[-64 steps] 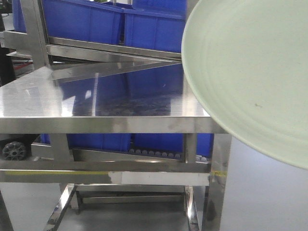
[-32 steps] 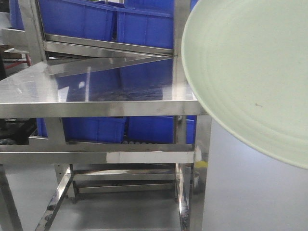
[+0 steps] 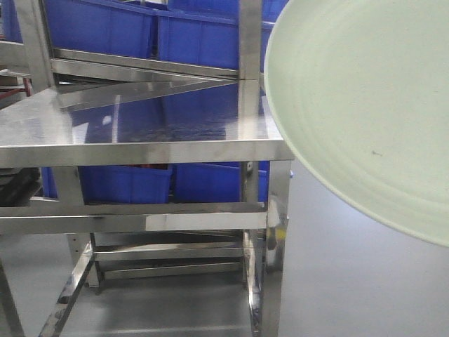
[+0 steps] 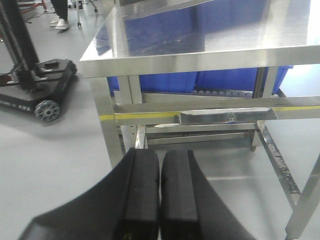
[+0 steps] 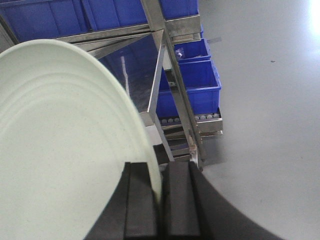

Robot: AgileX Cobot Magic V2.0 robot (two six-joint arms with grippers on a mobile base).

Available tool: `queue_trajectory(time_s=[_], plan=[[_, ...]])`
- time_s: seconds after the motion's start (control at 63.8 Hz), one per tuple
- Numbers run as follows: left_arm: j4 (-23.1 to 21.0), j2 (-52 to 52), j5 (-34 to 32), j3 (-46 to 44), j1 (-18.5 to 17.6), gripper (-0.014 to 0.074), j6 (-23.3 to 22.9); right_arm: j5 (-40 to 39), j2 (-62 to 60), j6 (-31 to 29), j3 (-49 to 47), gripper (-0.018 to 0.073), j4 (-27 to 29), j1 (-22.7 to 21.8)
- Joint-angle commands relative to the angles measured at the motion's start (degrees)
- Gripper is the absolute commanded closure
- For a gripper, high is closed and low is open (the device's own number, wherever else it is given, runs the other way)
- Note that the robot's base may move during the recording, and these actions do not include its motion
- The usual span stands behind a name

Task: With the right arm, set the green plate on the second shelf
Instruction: 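Drive the base across the room carrying the plate in the right gripper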

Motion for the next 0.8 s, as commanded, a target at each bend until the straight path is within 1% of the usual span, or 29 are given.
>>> queue_trajectory(time_s=[0.0, 0.783], plan=[[0.21, -1.12, -3.59, 2.40, -0.24, 0.0472, -0.28, -5.67, 0.42, 0.15, -1.92, 0.0505, 0.63, -0.35], [0.21, -1.12, -3.59, 2.40, -0.24, 0.0472, -0.28, -5.67, 0.42, 0.15, -1.92, 0.0505, 0.63, -0.35]])
